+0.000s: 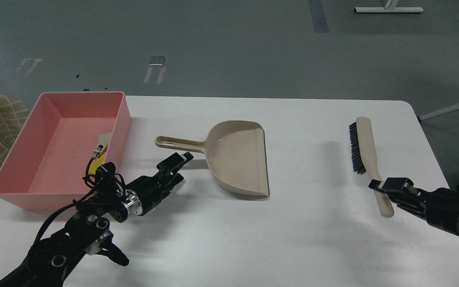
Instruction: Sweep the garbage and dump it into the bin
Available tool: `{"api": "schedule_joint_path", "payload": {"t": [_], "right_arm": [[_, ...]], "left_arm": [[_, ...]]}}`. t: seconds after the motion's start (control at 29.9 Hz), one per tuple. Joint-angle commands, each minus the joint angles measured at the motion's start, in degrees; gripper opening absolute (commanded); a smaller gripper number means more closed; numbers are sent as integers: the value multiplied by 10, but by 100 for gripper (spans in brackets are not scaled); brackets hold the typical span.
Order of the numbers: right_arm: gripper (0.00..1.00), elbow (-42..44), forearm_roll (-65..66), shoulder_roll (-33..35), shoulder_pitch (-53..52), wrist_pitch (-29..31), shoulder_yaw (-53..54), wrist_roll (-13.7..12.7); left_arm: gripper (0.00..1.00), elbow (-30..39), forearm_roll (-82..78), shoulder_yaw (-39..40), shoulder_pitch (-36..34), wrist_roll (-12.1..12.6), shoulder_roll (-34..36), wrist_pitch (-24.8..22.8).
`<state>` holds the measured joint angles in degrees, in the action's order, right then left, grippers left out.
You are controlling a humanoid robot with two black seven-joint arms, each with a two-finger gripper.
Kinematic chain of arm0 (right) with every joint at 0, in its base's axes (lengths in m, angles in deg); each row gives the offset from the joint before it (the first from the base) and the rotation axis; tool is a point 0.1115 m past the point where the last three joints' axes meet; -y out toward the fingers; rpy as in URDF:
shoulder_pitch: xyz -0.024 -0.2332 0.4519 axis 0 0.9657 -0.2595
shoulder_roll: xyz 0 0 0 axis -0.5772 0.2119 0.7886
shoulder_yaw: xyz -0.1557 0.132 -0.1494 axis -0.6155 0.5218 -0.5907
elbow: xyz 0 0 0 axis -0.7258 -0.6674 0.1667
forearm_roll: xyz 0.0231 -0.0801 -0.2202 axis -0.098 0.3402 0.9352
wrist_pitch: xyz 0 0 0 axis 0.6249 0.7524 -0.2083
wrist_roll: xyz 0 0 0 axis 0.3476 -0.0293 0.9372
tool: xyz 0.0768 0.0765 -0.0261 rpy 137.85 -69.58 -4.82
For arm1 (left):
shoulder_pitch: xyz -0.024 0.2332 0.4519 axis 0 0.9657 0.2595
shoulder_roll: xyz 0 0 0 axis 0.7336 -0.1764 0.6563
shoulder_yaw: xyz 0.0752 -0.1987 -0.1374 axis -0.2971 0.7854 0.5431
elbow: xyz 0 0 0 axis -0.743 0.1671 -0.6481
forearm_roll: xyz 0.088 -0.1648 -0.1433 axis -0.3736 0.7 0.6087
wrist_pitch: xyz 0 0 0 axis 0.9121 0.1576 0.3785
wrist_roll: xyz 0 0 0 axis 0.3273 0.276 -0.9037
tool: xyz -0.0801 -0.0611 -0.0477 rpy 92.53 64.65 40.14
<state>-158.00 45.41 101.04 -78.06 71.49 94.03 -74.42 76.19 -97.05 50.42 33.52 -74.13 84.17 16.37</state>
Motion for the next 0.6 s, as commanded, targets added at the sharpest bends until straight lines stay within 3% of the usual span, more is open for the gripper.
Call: {"api": "schedule_joint_path", "payload": {"t": [0.0,0.2,0.43,0.47,0.57], "right_arm": [[0,16,3,-23,-5,14,-1,-2],[0,21,23,-45,-8,26,-8,-9],[0,31,22,-44,-6,26,-15,-14],[2,32,22,-43,-5,26,-15,-17],[27,31,21,-43,-3,26,-15,-20]], "left_arm": [[98,23,4,2,15,-8,25,-24],[98,62,26,13,24,-20,65,-60],[98,88,93,22,24,-21,84,-63],[98,92,101,24,24,-21,86,-65],[98,97,105,31,24,-21,89,-79]]}}
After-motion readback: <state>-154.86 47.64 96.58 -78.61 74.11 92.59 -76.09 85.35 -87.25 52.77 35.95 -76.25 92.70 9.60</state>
